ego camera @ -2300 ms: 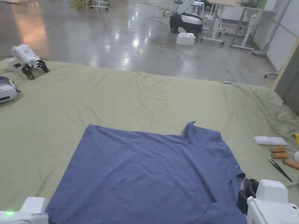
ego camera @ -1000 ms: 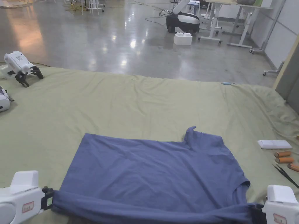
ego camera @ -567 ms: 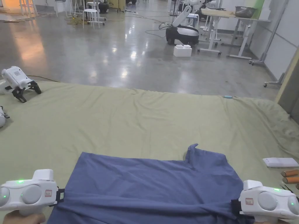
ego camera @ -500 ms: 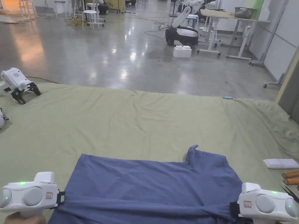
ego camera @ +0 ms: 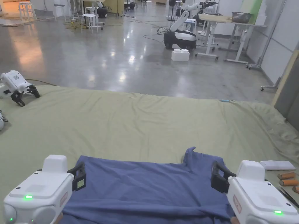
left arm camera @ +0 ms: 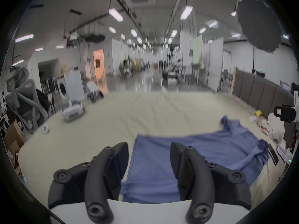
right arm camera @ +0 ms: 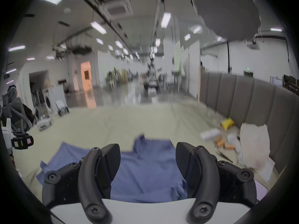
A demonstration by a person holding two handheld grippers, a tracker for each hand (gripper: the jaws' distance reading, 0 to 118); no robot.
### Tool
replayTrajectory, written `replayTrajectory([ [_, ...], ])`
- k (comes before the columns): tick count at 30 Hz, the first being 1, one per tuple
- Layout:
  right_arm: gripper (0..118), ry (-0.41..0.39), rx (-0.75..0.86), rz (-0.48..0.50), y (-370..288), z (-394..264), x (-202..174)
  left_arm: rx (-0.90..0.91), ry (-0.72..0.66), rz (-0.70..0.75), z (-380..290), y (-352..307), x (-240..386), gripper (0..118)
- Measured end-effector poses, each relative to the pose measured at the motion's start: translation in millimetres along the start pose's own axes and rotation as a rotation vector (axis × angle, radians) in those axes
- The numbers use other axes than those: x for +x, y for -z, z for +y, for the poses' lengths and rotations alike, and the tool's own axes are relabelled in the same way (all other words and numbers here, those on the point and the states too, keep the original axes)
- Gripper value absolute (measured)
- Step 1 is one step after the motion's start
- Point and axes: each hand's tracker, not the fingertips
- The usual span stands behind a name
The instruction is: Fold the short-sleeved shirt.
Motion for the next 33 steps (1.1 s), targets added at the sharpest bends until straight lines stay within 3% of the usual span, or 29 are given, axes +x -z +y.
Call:
replayTrajectory([
  [2,73,-0.048,0.093,-0.015,-18,5,-20,0.111,0.027,0.020,7,-23,17,45],
  [4,64,-0.075,0.163,-0.016,-32,8,-37,0.190,0.036,0.036,14,-42,29,38],
  [7,23,-0.060,0.227,-0.004,-53,10,-52,0.279,-0.002,0.046,13,-50,15,8],
  [8,7,-0.069,0.239,-0.014,-56,11,-56,0.303,0.013,0.057,13,-56,17,2],
  [11,6,-0.075,0.283,-0.023,-71,12,-64,0.318,0.042,0.042,10,-68,15,0],
  [13,0,-0.078,0.290,-0.023,-75,13,-64,0.317,0.064,0.037,7,-75,16,0],
  [21,0,-0.072,0.307,-0.050,-87,16,-63,0.192,0.042,0.039,-19,-75,-14,0],
  [29,0,-0.078,0.212,-0.040,-72,3,-51,-0.368,-0.069,-0.006,-79,15,-99,0],
  [31,0,-0.081,0.189,-0.045,-68,-2,-51,-0.474,-0.066,-0.015,-94,39,-111,11],
  [33,0,-0.079,0.172,-0.045,-65,-8,-47,-0.555,-0.083,-0.003,-102,50,-110,47],
])
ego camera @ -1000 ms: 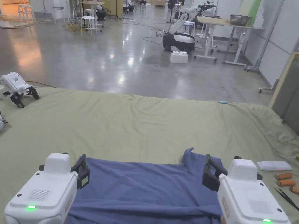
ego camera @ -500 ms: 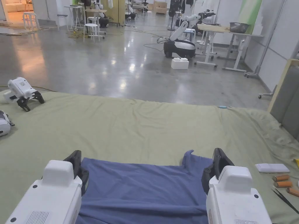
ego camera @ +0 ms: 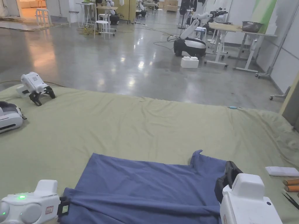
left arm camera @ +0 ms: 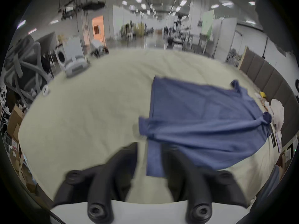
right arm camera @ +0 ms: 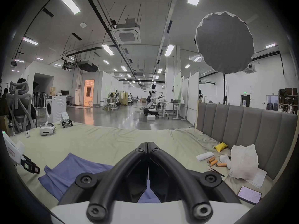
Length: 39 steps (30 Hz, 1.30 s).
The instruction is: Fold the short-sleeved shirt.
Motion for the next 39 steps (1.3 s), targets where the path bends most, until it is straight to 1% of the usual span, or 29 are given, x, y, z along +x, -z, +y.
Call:
replayTrajectory([
  [1,0,-0.002,-0.010,-0.001,1,-3,0,-0.058,-0.007,-0.018,0,7,-1,64],
  [2,0,-0.005,-0.020,-0.003,3,-5,1,-0.099,-0.007,-0.032,-1,17,-3,77],
  [3,0,-0.006,-0.027,-0.004,2,-7,3,-0.131,-0.011,-0.032,-1,26,-4,83],
  [4,0,-0.008,-0.038,-0.005,3,-9,4,-0.177,-0.017,-0.037,-2,37,-6,85],
  [5,0,-0.009,-0.047,-0.007,5,-11,6,-0.176,0.034,-0.012,-7,7,-1,85],
  [7,0,-0.013,-0.064,-0.014,6,-17,10,-0.202,0.061,0.003,-9,7,-1,86],
  [8,0,-0.013,-0.076,-0.017,7,-20,13,-0.182,0.061,0.009,-3,12,15,86],
  [9,0,-0.012,-0.088,-0.020,8,-22,16,-0.190,0.063,0.027,1,10,18,83],
  [10,0,-0.011,-0.103,-0.026,9,-24,19,-0.206,0.072,0.044,5,7,20,77],
  [11,0,-0.013,-0.116,-0.032,7,-26,23,-0.208,0.082,0.042,7,2,22,68],
  [12,0,-0.019,-0.135,-0.043,8,-29,27,-0.212,0.093,0.037,5,4,41,59],
  [14,0,-0.035,-0.211,-0.063,15,-37,38,-0.208,0.135,0.031,6,-3,57,34],
  [15,4,-0.039,-0.248,-0.067,17,-40,45,-0.207,0.146,0.021,6,-6,63,24],
  [16,13,-0.036,-0.292,-0.073,22,-46,55,-0.202,0.160,0.019,1,-12,65,16],
  [17,13,-0.035,-0.342,-0.091,27,-52,64,-0.195,0.171,0.026,-1,-16,68,16],
  [18,17,-0.029,-0.392,-0.092,32,-57,73,-0.191,0.177,0.024,-2,-19,69,13],
  [19,29,-0.005,-0.442,-0.092,37,-65,87,-0.182,0.177,0.013,-3,-23,70,8],
  [20,52,0.013,-0.498,-0.089,44,-73,99,-0.168,0.157,-0.001,-4,-28,56,4],
  [21,66,0.032,-0.533,-0.085,49,-80,109,-0.153,0.140,-0.007,-5,-32,53,3],
  [22,74,0.040,-0.594,-0.074,57,-90,119,-0.133,0.126,-0.012,-6,-38,50,2],
  [23,77,0.052,-0.667,-0.056,63,-99,129,-0.120,0.114,-0.012,-7,-42,49,2],
  [26,77,0.075,-0.835,0.026,81,-130,146,-0.087,0.104,-0.015,-5,-48,48,2],
  [28,77,0.087,-0.925,0.062,87,-148,148,-0.078,0.102,-0.019,-5,-42,44,2],
  [29,77,0.081,-0.956,0.064,91,-156,148,-0.070,0.100,-0.017,-4,-41,43,2],
  [32,71,0.055,-0.976,0.081,99,-170,140,-0.061,0.094,-0.014,-6,-36,41,2],
  [34,64,0.025,-0.968,0.078,101,-165,137,-0.059,0.094,-0.013,-5,-32,40,2],
  [36,40,-0.026,-0.970,0.109,102,-159,132,-0.047,0.100,-0.003,-9,-30,43,2],
  [38,5,-0.072,-0.960,0.133,101,-156,127,-0.041,0.098,0.000,-9,-29,44,2],
  [39,5,-0.106,-0.941,0.135,101,-153,125,-0.038,0.097,0.000,-9,-29,44,2],
])
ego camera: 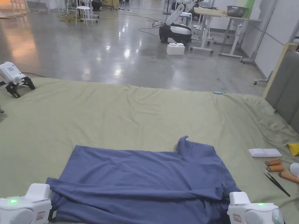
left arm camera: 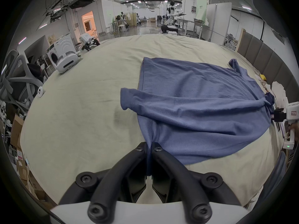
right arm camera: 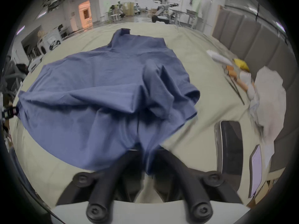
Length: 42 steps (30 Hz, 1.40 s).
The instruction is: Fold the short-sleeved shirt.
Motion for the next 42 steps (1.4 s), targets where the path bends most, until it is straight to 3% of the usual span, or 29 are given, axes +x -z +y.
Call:
replayTrajectory([
  [8,4,0.020,0.068,-0.029,-63,7,-8,0.067,-0.020,-0.047,4,-44,-4,2],
  [15,4,-0.028,0.061,-0.070,-122,-22,-14,0.028,-0.006,-0.037,-27,-78,-18,2],
  [23,4,-0.032,-0.098,-0.050,-122,-104,-27,-0.144,-0.016,-0.030,-106,-78,-25,1],
  [29,6,0.001,-0.129,-0.048,-101,-128,-33,-0.175,-0.024,0.003,-115,-60,-16,2],
  [31,16,-0.006,-0.108,-0.059,-102,-124,-38,-0.176,-0.012,0.011,-109,-59,-13,12],
  [33,57,-0.013,-0.092,-0.082,-107,-120,-38,-0.146,-0.003,0.021,-103,-68,-9,39],
  [35,80,-0.011,-0.048,-0.124,-120,-109,-41,-0.060,0.006,0.035,-93,-79,-5,60],
  [42,80,0.057,0.412,-0.108,-168,-45,-66,0.325,0.011,0.006,-39,-115,29,60],
])
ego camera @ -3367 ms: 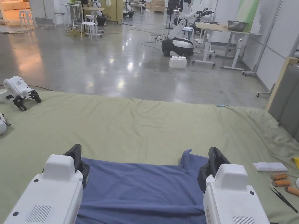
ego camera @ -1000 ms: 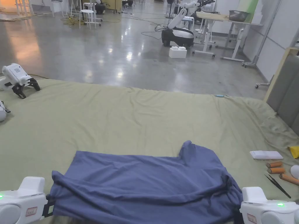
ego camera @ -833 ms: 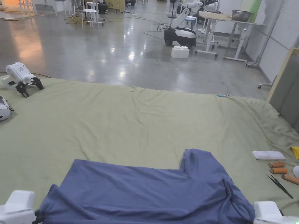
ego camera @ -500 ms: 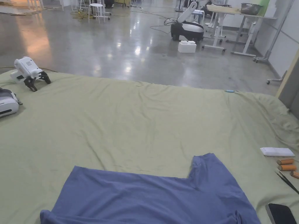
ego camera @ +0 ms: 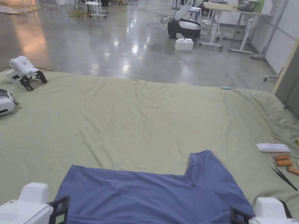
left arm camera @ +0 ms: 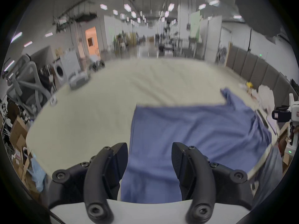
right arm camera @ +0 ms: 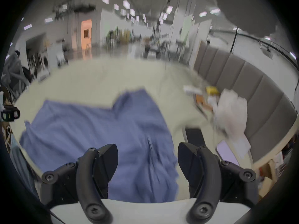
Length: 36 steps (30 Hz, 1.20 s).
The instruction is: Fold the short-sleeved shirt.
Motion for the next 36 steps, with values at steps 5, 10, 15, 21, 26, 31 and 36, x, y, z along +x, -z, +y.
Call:
replayTrajectory([
  [5,80,0.101,0.346,0.015,-4,49,-39,0.277,-0.053,0.023,44,-2,30,55],
  [10,57,0.085,0.537,0.001,-10,79,-77,0.470,-0.040,0.056,66,-10,48,19],
  [15,2,0.107,0.635,0.011,-15,92,-95,0.574,-0.035,0.096,72,-17,47,0],
  [21,0,0.082,0.665,0.009,-14,99,-102,0.549,0.026,0.124,67,-11,29,0],
  [26,0,0.074,0.638,0.013,0,101,-105,0.268,-0.059,0.082,65,52,-23,0],
  [31,0,0.056,0.574,0.020,21,97,-106,-0.012,-0.073,0.008,70,125,-58,0],
  [36,0,0.046,0.492,0.027,41,86,-102,-0.268,-0.117,-0.063,69,182,-68,45],
])
